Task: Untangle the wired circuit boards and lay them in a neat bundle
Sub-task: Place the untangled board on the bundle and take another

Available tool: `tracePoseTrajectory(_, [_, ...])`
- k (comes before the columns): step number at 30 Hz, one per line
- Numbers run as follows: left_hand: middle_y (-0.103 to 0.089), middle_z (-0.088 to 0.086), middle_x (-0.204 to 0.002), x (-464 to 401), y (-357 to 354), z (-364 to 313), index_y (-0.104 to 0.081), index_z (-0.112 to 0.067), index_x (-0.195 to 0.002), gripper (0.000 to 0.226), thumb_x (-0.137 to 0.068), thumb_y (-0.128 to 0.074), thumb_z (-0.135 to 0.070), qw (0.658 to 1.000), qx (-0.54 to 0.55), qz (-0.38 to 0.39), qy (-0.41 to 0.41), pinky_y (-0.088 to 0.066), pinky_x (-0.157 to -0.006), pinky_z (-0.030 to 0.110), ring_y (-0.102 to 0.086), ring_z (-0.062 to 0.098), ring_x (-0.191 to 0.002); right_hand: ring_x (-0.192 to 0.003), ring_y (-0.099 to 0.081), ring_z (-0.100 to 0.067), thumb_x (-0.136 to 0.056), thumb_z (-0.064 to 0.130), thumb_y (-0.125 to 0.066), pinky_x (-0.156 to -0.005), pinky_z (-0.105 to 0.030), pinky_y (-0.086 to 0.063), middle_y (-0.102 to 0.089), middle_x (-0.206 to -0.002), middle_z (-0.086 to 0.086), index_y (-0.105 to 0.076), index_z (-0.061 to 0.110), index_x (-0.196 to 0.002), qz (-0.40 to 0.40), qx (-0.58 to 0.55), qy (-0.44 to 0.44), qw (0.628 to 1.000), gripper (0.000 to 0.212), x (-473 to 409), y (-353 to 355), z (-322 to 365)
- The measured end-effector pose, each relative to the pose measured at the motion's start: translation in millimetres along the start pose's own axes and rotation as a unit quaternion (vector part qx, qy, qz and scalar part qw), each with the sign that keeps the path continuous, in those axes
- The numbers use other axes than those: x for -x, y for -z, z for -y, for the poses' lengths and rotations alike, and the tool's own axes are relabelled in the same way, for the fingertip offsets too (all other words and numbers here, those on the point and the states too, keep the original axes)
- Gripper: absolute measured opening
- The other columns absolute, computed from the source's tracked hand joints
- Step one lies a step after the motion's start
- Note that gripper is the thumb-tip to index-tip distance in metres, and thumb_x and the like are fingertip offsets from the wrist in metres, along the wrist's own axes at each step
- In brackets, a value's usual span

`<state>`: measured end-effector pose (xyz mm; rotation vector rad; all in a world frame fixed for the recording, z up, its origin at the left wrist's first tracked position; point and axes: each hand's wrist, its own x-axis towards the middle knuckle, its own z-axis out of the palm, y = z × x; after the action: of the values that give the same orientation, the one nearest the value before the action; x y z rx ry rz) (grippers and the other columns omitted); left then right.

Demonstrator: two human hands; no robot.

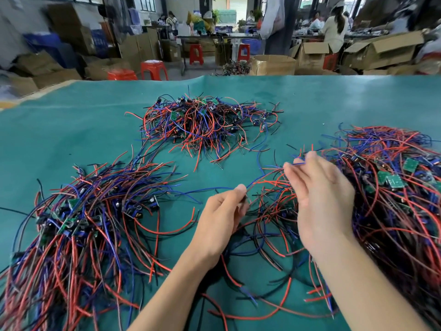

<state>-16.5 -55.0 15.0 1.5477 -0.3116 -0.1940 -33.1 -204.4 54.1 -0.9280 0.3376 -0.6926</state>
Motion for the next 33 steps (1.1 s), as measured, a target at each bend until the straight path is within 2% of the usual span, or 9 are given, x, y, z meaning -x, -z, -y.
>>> tracePoseTrajectory(2, [-0.022,-0.013,-0.051,-1,0,2,-0.039,-0.024,-0.053,0.053,-0.104,-0.043,-0.040,1.000,0.019,-0.001,-0.002,-0.015,-0.038,0.017,-0.016,0.007,-0.043,-0.084,-0.066,-0.024,-0.093,-0.004,-0.065,-0.089,-0.035,-0.057,-0.065,-0.091,-0.012,-0.060,-0.008,-0.111,0.033,0.063,-0.014,0.997,0.019,9,-3,-10])
tracePoseTrajectory(4, [-0.025,-0.012,-0.051,-2,-1,3,-0.045,-0.024,-0.057,0.045,-0.098,-0.044,-0.043,0.999,0.048,-0.007,0.007,-0.014,-0.038,0.018,-0.017,0.007,-0.041,-0.086,-0.066,-0.029,-0.090,-0.005,-0.067,-0.083,-0.033,-0.058,-0.068,-0.094,-0.017,-0.059,-0.004,-0.102,0.076,0.091,-0.091,0.989,0.015,16,-2,-17])
tracePoseTrajectory(7, [-0.041,-0.009,-0.055,-4,0,5,-0.053,-0.023,-0.066,0.025,-0.081,-0.046,-0.042,0.990,0.133,-0.007,0.041,-0.015,-0.038,0.017,-0.021,0.005,-0.043,-0.093,-0.074,-0.028,-0.086,0.009,-0.075,-0.081,-0.033,-0.059,-0.075,-0.109,-0.020,-0.057,-0.003,-0.127,0.131,0.128,-0.162,0.970,0.046,19,-2,-20])
tracePoseTrajectory(10, [-0.037,-0.008,-0.059,-4,1,9,-0.048,-0.028,-0.063,0.023,-0.083,-0.043,-0.039,0.992,0.119,0.008,0.028,-0.013,-0.039,0.019,-0.018,0.008,-0.049,-0.100,-0.075,-0.016,-0.080,0.022,-0.085,-0.095,-0.036,-0.054,-0.080,-0.100,-0.003,-0.052,0.011,-0.141,0.218,0.239,-0.089,0.942,0.070,24,-2,-19])
tracePoseTrajectory(14, [-0.025,-0.008,-0.061,-2,0,8,-0.047,-0.025,-0.068,0.020,-0.085,-0.038,-0.034,0.998,0.066,0.012,0.001,-0.009,-0.045,0.028,-0.015,0.011,-0.054,-0.094,-0.075,-0.005,-0.082,0.017,-0.085,-0.101,-0.036,-0.053,-0.079,-0.093,0.014,-0.047,0.022,-0.146,0.256,0.355,0.034,0.899,0.075,24,1,-21])
tracePoseTrajectory(18, [-0.028,-0.005,-0.056,-1,-2,4,-0.050,-0.019,-0.068,0.027,-0.090,-0.040,-0.030,1.000,0.011,0.015,-0.021,-0.016,-0.042,0.025,-0.019,0.012,-0.049,-0.091,-0.076,-0.007,-0.082,0.009,-0.084,-0.098,-0.039,-0.056,-0.080,-0.090,0.013,-0.049,0.022,-0.145,0.227,0.336,0.070,0.911,0.073,20,2,-18])
tracePoseTrajectory(24, [-0.031,-0.012,-0.049,0,-2,1,-0.060,-0.020,-0.066,0.040,-0.102,-0.043,-0.014,0.998,-0.053,0.035,-0.021,-0.020,-0.042,0.020,-0.023,0.008,-0.045,-0.083,-0.075,-0.001,-0.081,0.006,-0.084,-0.077,-0.011,-0.052,-0.079,-0.088,0.015,-0.055,0.015,-0.140,0.121,0.293,0.158,0.935,0.067,9,6,-13])
tracePoseTrajectory(29, [-0.031,-0.011,-0.048,1,-2,-1,-0.061,-0.020,-0.066,0.036,-0.098,-0.045,-0.015,0.996,-0.068,0.057,-0.014,-0.020,-0.041,0.021,-0.024,0.009,-0.044,-0.089,-0.076,-0.007,-0.081,0.012,-0.084,-0.083,-0.021,-0.055,-0.077,-0.093,0.016,-0.057,0.014,-0.139,0.047,0.250,0.248,0.935,0.064,-2,13,4])
tracePoseTrajectory(33, [-0.033,-0.010,-0.047,3,-5,-3,-0.061,-0.021,-0.065,0.028,-0.087,-0.045,-0.027,0.994,-0.081,0.066,-0.025,-0.022,-0.041,0.022,-0.026,0.009,-0.044,-0.088,-0.074,0.001,-0.082,0.004,-0.082,-0.080,-0.012,-0.053,-0.073,-0.085,0.031,-0.056,0.008,-0.135,0.007,0.199,0.283,0.938,0.058,-1,8,24])
